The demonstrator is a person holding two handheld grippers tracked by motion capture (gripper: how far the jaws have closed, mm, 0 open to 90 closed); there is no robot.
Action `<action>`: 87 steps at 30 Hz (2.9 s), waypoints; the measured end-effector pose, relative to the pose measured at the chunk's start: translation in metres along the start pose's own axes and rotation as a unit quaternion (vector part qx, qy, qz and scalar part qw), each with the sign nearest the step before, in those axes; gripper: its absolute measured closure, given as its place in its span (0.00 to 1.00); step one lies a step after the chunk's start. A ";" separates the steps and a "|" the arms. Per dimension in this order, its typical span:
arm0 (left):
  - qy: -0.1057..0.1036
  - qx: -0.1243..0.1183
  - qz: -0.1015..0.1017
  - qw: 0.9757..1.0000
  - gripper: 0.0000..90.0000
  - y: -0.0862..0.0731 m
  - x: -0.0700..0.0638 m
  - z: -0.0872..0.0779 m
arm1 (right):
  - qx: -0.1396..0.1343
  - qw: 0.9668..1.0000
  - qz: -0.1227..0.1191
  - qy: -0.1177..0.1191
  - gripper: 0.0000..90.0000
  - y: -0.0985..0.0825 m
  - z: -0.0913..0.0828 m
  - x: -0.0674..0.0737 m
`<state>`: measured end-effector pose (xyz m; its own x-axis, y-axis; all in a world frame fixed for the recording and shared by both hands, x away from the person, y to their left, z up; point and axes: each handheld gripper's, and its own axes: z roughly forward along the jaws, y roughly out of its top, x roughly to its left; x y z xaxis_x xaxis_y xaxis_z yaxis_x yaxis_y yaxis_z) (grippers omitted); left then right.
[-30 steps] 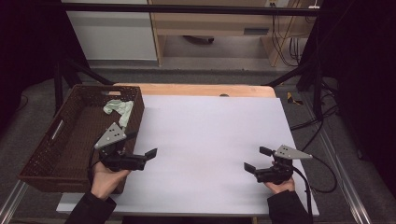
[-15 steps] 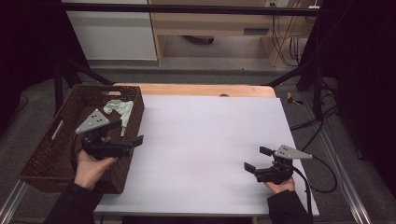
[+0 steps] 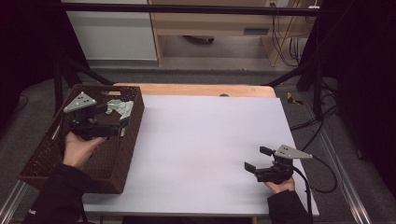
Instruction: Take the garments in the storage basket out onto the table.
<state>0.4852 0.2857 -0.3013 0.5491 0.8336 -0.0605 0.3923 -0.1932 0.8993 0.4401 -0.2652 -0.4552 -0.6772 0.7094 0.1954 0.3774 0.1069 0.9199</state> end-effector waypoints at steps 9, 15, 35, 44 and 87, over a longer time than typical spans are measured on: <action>0.040 0.023 0.003 0.999 0.02 0.004 0.020 0.019 | -0.001 1.000 -0.001 -0.001 0.01 0.000 0.000 0.000; 0.050 0.025 0.000 0.998 0.02 0.005 0.028 0.028 | 0.002 1.000 -0.001 -0.002 0.01 0.000 0.000 0.000; 0.107 0.032 -0.007 0.994 0.03 0.011 0.051 0.056 | 0.007 1.000 -0.002 -0.001 0.00 -0.001 0.001 0.000; 0.127 0.036 -0.028 0.991 0.03 0.004 0.071 0.071 | 0.007 1.000 -0.003 -0.002 0.00 -0.001 0.001 0.000; 0.145 0.183 -0.040 0.971 0.11 -0.048 0.096 0.132 | 0.007 1.000 -0.004 -0.003 0.00 -0.001 0.001 -0.001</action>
<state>0.6169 0.3069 -0.4072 0.2949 0.9543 0.0488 0.6905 -0.2481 0.6794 0.4407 -0.2652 -0.4561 -0.6768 0.7122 0.1861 0.3813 0.1229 0.9162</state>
